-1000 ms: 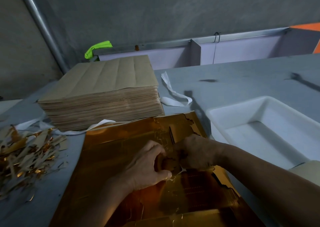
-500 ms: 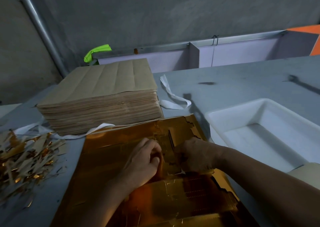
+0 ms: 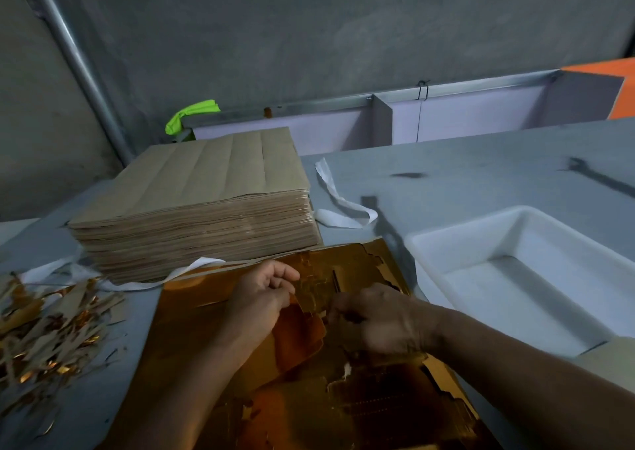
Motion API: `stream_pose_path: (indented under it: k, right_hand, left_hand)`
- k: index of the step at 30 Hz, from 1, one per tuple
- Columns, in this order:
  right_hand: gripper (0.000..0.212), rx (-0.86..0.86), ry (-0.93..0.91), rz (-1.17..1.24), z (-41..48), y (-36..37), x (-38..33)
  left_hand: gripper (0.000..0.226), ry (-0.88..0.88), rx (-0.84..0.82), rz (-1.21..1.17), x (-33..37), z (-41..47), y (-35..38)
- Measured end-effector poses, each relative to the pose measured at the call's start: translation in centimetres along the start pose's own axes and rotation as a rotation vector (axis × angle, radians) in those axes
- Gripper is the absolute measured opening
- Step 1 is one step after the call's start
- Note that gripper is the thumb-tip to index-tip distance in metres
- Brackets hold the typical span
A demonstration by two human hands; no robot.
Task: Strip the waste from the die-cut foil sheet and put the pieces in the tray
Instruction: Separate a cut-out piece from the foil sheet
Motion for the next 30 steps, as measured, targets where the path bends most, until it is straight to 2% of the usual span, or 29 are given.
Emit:
stream_pose_path:
  k: [7, 9, 12, 14, 16, 18, 20, 23, 30]
  right_hand:
    - [0.043, 0.018, 0.092, 0.416, 0.0, 0.8, -0.3]
    - [0.052, 0.037, 0.108, 0.462, 0.1, 0.9, -0.3]
    - [0.038, 0.042, 0.108, 0.394, 0.1, 1.0, 0.0]
    - [0.021, 0.009, 0.104, 0.313, 0.2, 1.3, 0.4]
    - [0.015, -0.023, 0.119, 0.27, 0.2, 1.7, 0.9]
    - [0.015, -0.032, 0.131, 0.266, 0.3, 2.0, 1.2]
    - [0.016, -0.032, 0.137, 0.253, 0.4, 2.1, 1.3]
    - [0.018, -0.04, 0.123, 0.201, 0.5, 2.2, 1.4]
    - [0.02, -0.051, 0.104, 0.156, 0.6, 2.5, 1.3]
  left_hand:
    - [0.038, 0.055, -0.033, -0.036, 1.4, -0.8, 0.7]
    - [0.036, 0.063, -0.051, -0.036, 1.3, -1.0, 1.2]
    - [0.035, 0.065, -0.068, -0.028, 0.6, -1.3, 1.7]
    - [0.035, 0.06, -0.036, -0.019, -0.2, -1.3, 1.4]
    - [0.033, 0.044, 0.027, 0.037, -1.4, -0.9, 0.5]
    - [0.03, 0.026, 0.114, 0.198, -3.0, -0.4, -1.1]
    - [0.029, 0.04, 0.186, 0.47, -4.7, -0.1, -3.0]
    - [0.035, 0.052, 0.183, 0.765, -7.4, -0.3, -4.4]
    - [0.033, 0.112, 0.231, 0.851, -9.3, -0.2, -4.2]
Point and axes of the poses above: each hand's wrist, its own z-axis towards the middle knuckle, its own y-axis out of the palm, x = y × z, the point moved 6 cm from there along z, towards the middle knuckle, and after that the axes turned 7 degrees about x, right-handed, at the moved point
